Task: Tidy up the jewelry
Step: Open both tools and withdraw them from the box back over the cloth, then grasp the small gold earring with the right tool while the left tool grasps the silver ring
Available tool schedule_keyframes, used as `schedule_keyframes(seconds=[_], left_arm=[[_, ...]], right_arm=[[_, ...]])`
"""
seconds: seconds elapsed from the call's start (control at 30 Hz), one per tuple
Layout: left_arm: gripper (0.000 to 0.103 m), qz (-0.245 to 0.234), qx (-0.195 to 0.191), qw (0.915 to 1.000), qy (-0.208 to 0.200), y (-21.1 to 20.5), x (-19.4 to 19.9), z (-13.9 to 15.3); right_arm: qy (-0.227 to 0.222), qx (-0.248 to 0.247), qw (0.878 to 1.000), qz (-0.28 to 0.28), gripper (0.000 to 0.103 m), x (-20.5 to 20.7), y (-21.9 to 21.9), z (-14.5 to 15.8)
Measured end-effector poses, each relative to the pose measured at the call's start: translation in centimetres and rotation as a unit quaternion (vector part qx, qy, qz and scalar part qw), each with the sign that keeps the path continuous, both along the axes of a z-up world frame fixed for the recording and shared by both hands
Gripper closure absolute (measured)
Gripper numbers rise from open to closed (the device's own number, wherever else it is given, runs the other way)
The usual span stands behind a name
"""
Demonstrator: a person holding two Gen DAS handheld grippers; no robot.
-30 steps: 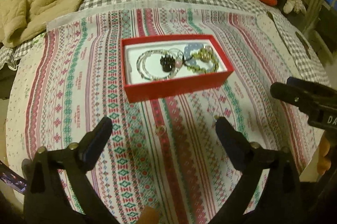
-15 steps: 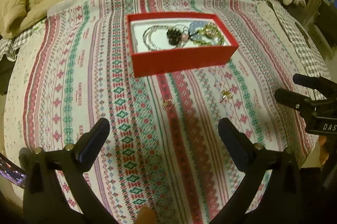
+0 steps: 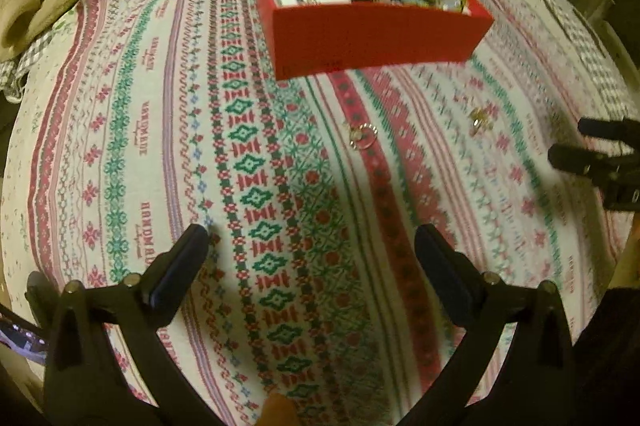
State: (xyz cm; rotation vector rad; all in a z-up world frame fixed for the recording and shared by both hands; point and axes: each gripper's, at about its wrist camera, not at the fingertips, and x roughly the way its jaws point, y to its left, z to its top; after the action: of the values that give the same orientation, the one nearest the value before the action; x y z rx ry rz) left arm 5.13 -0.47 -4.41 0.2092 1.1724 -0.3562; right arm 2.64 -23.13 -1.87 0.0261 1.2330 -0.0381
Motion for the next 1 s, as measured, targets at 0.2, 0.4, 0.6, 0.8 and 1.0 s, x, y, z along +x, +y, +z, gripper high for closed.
schedule_keyframes(seconds=[0.2, 0.4, 0.6, 0.8, 1.0], left_arm=[[0.001, -0.031, 0.003, 0.9989, -0.034, -0.8, 0.1, -1.1], [0.000, -0.044, -0.014, 0.9969, -0.063, -0.7, 0.5, -1.6], [0.002, -0.055, -0.032, 0.9955, -0.070, -0.7, 0.8, -1.4], [0.015, -0.067, -0.056, 0.9938, -0.068, -1.0, 1.1, -0.8], [0.020, -0.075, -0.060, 0.9935, -0.061, -1.5, 1.4, -0.6]], right_arm=[[0.014, 0.000, 1.000, 0.002, 0.008, 0.6, 0.3, -1.2], [0.029, 0.000, 1.000, 0.002, 0.008, 1.4, 0.4, -3.1], [0.013, -0.015, 1.000, 0.015, 0.000, 1.6, 1.2, -3.8], [-0.004, -0.015, 1.000, 0.022, 0.000, 1.8, 1.1, -4.1], [-0.024, -0.007, 0.998, 0.056, 0.004, 2.2, 2.4, -3.6]])
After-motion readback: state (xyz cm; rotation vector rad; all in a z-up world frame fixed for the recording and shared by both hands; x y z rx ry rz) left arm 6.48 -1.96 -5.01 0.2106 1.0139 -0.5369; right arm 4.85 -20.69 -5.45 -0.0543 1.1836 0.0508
